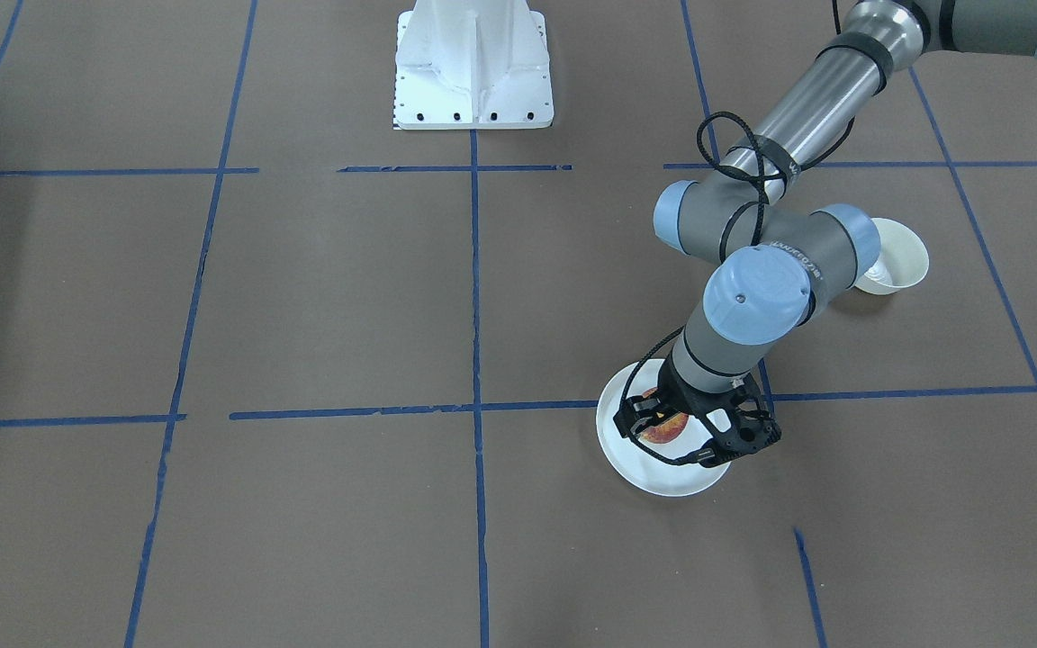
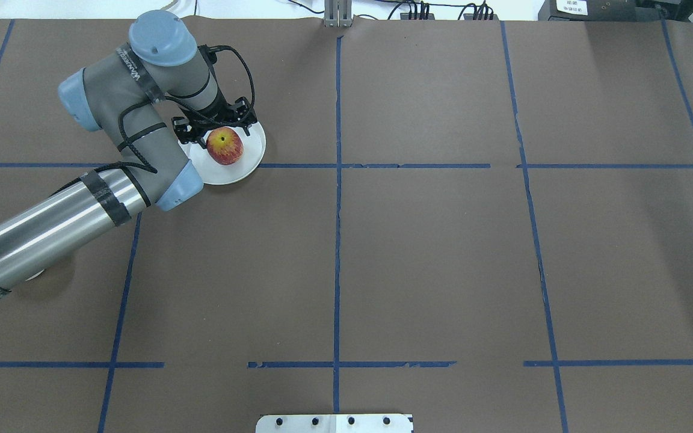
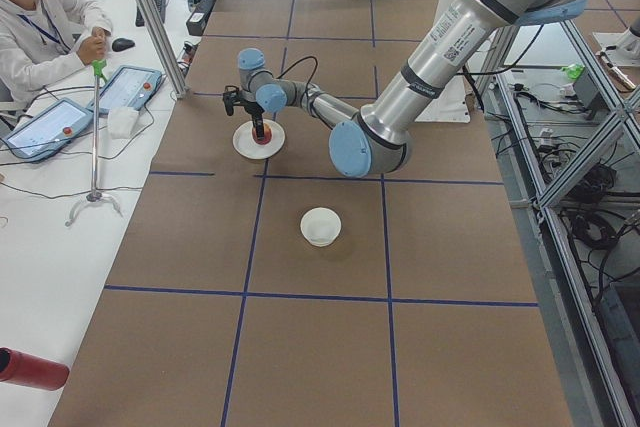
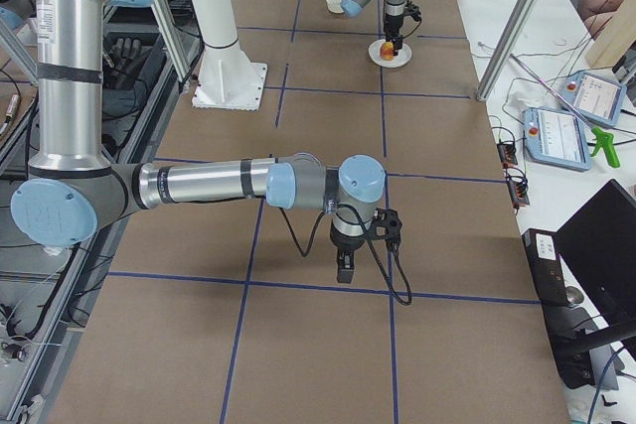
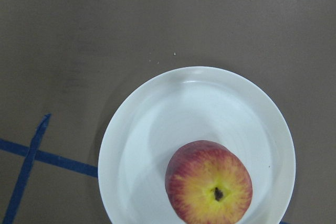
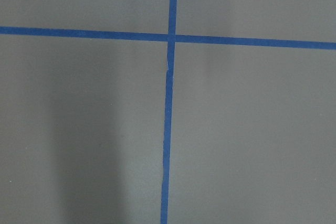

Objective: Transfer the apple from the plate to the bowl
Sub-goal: 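Lower the left gripper and close it on the red apple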

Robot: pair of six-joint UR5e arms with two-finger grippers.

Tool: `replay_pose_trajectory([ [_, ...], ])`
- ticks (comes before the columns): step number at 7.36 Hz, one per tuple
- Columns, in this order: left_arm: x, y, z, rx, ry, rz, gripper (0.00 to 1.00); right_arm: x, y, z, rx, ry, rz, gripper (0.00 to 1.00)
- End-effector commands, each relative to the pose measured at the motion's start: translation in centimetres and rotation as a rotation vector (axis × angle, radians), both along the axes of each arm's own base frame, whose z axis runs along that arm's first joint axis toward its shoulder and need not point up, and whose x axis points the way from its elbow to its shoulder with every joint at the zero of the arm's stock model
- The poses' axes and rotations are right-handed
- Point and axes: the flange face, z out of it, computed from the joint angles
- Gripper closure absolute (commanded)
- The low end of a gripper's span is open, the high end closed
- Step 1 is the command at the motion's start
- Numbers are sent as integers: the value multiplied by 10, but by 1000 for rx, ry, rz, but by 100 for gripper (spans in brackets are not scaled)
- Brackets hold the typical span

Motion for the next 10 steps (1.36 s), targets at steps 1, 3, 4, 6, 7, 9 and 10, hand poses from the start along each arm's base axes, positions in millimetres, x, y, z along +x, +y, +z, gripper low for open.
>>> replay_pose_trajectory([
  [1,5,3,7,-9,-16,3,1,0,0,0,0,-2,0,0],
  [3,5,7,18,-17,-21,7,12,0,0,0,0,0,0,0],
  [4,5,7,16,-19,-21,8,58,0,0,0,1,0,-1,0],
  [6,-19,-1,-7,9,6,-14,100,0,0,0,0,0,0,0],
  [7,-87,-13,-33,-2,-2,-68,100,0,0,0,1,0,-1,0],
  [9,-183,84,-14,149,3,22,100,0,0,0,0,0,0,0],
  [10,-218,129,27,182,-24,71,100,0,0,0,0,0,0,0],
])
